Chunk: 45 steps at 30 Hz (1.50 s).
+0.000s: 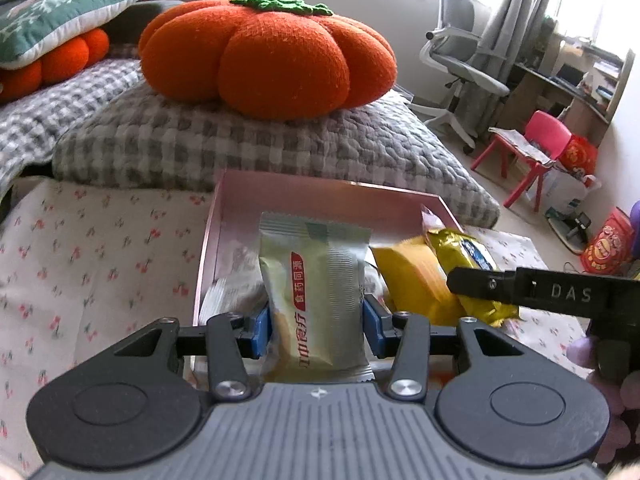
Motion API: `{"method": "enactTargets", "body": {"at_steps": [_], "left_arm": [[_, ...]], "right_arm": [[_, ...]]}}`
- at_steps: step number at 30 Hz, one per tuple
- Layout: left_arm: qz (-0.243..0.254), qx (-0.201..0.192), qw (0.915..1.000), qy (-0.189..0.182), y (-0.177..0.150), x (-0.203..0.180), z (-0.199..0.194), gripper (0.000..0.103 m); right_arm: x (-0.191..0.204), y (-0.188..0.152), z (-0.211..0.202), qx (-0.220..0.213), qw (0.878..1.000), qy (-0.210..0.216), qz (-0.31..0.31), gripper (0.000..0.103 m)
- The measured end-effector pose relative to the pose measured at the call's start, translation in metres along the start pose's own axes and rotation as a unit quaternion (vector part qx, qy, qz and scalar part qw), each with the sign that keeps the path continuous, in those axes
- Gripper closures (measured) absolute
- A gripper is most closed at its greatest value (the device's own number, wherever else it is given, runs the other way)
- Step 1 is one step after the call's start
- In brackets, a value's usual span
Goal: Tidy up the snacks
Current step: 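Carry both packets over the pink box and lower them inside, then open both tools to release the packets into the box, then withdraw both tools and grasp small square cake with left tool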
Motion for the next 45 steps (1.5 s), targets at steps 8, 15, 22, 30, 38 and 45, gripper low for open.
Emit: {"method": "enactTargets", "body": {"at_steps": [8,15,22,30,38,45], "left_arm": [[-0.005,0.01,0.9999,0.003,0.021,0.005,0.031,0.08],[-0.004,0.008,0.9999,0.014,0.034,0.009,0.047,0.084],[-0.015,0.006,0.9997,0.018,0.041,0.015,0.058,0.084],[-0.011,-0.009,0.9995,0.028,0.044,0.014,0.053,0.05],[-0.003,-0.014,0.9997,0.018,0.043,0.007,0.033,0.018],[0.006,-0.008,0.9996,0.025,0.036,0.001,0.009,0.007]], "right_arm": [[-0.006,0.01,0.025,-0.003,1.0,0.013,0.008,0.053],[-0.01,0.017,0.038,-0.012,0.999,0.025,0.021,0.053],[-0.013,0.024,0.045,-0.018,0.999,0.032,0.037,0.052],[-0.013,0.028,0.043,-0.027,0.998,0.031,0.045,0.035],[-0.011,0.031,0.028,-0.029,0.998,0.021,0.053,0.019],[-0.005,0.036,0.0,-0.037,0.998,0.016,0.048,0.014]]}}
Point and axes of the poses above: each gripper's, at about its wrist camera, not at the fingertips, and z roughly the way its jaws point, x to its left, y to its top, the point moved 10 cm from there along z, roughly the way its jaws point, and after that the axes turned 1 degree about -y, right-handed, at the moved point
